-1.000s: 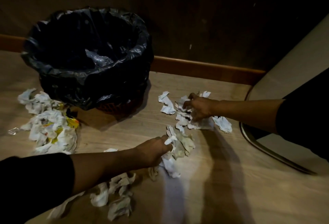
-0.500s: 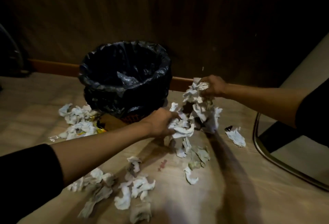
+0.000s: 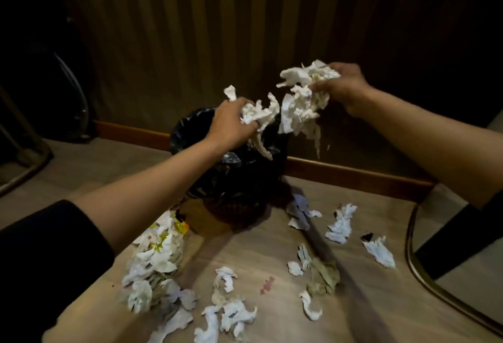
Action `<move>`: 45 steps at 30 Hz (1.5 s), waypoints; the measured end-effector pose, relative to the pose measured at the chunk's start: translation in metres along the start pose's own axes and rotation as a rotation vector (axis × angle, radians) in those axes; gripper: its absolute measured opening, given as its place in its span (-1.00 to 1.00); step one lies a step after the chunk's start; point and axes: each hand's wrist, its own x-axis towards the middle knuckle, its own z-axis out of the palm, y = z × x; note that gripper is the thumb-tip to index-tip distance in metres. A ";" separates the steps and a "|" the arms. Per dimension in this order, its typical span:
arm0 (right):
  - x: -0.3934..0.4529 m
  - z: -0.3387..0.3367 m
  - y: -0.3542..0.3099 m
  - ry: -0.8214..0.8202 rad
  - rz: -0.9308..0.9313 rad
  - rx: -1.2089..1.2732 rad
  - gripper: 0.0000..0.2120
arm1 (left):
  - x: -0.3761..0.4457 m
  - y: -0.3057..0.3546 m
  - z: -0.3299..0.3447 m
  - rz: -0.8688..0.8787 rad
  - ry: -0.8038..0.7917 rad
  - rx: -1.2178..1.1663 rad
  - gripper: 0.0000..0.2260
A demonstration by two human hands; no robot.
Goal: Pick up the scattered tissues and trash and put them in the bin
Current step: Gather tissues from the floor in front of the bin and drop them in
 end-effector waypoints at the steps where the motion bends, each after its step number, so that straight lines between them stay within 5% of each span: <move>1: -0.002 0.008 -0.012 -0.004 0.000 0.065 -0.49 | 0.005 -0.005 -0.004 -0.046 0.028 0.000 -0.52; 6: -0.008 0.073 -0.038 -0.050 0.022 0.285 -0.51 | 0.019 -0.031 -0.015 -0.194 0.088 0.001 -0.48; 12: 0.002 0.136 -0.018 -0.119 0.095 0.229 -0.50 | 0.014 -0.053 -0.018 -0.422 0.062 -0.173 -0.45; 16: -0.008 0.147 -0.005 -0.331 0.218 0.129 -0.43 | -0.001 -0.069 -0.023 -0.465 0.003 -0.255 -0.45; 20: -0.022 0.129 0.004 -0.439 0.242 0.020 -0.62 | -0.020 -0.080 -0.025 -0.334 -0.011 -0.148 -0.51; 27: -0.044 0.068 0.047 -0.331 0.146 -0.049 -0.80 | -0.041 -0.056 -0.008 0.024 -0.055 -0.018 -0.76; 33: -0.060 0.019 0.125 -0.292 0.240 -0.271 -0.84 | -0.056 -0.021 0.049 0.310 -0.189 0.031 -0.81; 40: -0.065 -0.040 0.228 -0.466 0.430 -0.627 -0.85 | -0.076 -0.013 0.145 0.292 -0.504 0.054 -0.77; 45: -0.075 -0.071 0.295 -0.853 0.314 -1.114 -0.61 | -0.088 -0.024 0.208 0.326 -0.713 0.189 -0.72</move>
